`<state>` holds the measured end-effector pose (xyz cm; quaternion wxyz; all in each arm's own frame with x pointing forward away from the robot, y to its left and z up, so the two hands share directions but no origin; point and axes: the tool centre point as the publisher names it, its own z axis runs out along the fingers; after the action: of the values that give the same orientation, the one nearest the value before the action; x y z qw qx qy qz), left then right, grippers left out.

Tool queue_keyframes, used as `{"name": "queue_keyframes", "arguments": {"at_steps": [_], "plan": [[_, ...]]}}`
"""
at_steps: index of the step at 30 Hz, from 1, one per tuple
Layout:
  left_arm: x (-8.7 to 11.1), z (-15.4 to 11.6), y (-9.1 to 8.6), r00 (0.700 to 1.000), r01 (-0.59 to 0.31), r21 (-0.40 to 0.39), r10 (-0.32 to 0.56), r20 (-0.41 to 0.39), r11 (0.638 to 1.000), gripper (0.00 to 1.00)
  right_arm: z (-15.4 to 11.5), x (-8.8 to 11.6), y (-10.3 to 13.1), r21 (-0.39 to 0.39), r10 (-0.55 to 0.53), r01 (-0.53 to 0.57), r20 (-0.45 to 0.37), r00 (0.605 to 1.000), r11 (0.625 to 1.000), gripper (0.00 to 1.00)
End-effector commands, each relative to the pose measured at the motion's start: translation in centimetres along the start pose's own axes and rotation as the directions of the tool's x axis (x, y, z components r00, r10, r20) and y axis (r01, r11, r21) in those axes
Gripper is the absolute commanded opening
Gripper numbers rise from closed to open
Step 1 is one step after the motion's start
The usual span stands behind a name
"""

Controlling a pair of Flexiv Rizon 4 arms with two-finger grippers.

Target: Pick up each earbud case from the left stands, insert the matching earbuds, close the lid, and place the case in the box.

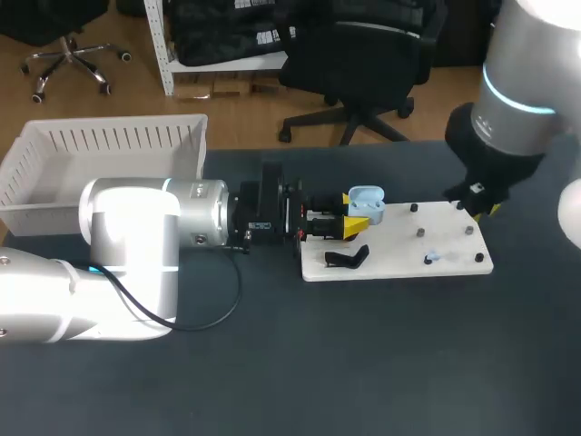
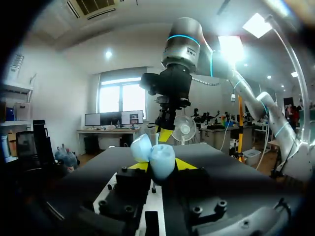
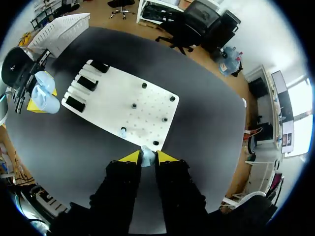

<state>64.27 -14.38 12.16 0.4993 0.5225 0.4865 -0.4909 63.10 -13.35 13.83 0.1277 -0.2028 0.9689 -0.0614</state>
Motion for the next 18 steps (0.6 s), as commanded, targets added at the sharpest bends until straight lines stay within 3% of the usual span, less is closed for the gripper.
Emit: {"name": "queue_keyframes", "arguments": {"at_steps": [1,8,10,14,18], "plan": [[0.0,0.0,-0.2,1.0,-0.003,-0.007,0.003,0.002,1.0,0.0,-5.8,-1.2,2.7,0.015,0.041,-0.04,-0.042,0.998,0.999,0.0],[0.0,0.0,-0.2,1.0,-0.003,-0.007,0.003,0.002,1.0,0.0,-8.9,-2.4,6.5,0.025,0.07,-0.069,-0.064,0.995,0.997,0.0],[0.0,0.0,-0.2,1.0,-0.003,-0.007,0.003,0.002,1.0,0.0,-9.5,-2.8,7.6,-0.007,0.073,-0.073,-0.053,0.996,0.997,0.0],[0.0,0.0,-0.2,1.0,-0.003,-0.007,0.003,0.002,1.0,0.0,-9.6,-3.1,9.4,-0.026,0.055,-0.056,-0.059,0.997,0.998,0.0],[0.0,0.0,-0.2,1.0,-0.003,-0.007,0.003,0.002,1.0,0.0,-9.4,-3.2,9.8,-0.017,0.042,-0.043,-0.05,0.998,0.999,0.0]]}}
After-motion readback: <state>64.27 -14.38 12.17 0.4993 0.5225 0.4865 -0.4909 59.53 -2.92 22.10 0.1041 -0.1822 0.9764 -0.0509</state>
